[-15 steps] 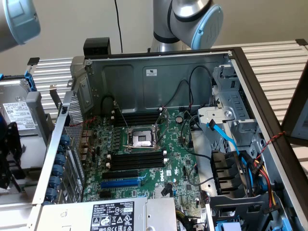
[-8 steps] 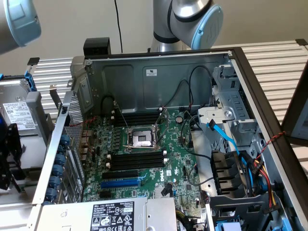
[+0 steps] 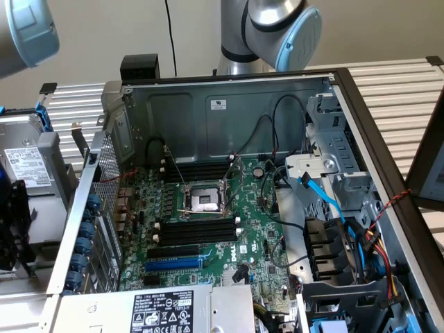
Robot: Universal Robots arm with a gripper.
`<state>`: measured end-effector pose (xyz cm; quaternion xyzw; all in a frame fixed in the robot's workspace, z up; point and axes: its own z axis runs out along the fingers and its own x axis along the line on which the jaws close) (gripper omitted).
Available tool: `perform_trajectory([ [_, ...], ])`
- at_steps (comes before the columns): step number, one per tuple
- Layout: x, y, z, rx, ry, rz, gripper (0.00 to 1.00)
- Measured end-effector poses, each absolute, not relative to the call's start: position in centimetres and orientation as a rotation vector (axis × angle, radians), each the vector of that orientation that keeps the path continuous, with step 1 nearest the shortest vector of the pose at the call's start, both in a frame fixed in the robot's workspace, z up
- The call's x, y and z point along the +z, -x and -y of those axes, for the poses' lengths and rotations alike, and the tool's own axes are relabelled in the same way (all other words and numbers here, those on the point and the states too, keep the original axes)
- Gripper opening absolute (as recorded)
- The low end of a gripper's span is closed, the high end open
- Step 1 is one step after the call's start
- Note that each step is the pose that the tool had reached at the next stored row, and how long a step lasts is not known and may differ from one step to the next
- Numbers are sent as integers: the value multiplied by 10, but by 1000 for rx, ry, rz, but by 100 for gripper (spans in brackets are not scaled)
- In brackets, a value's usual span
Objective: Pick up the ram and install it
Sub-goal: 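Pick up the ram and move it above insertion slot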
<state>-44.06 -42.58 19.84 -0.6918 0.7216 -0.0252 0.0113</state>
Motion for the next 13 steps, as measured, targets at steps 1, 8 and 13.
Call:
perform_trajectory([
  [1,198,441,426,-79,2158,-2251,29],
  [8,198,441,426,-79,2158,-2251,20],
  [13,198,441,426,-79,2158,-2251,20],
])
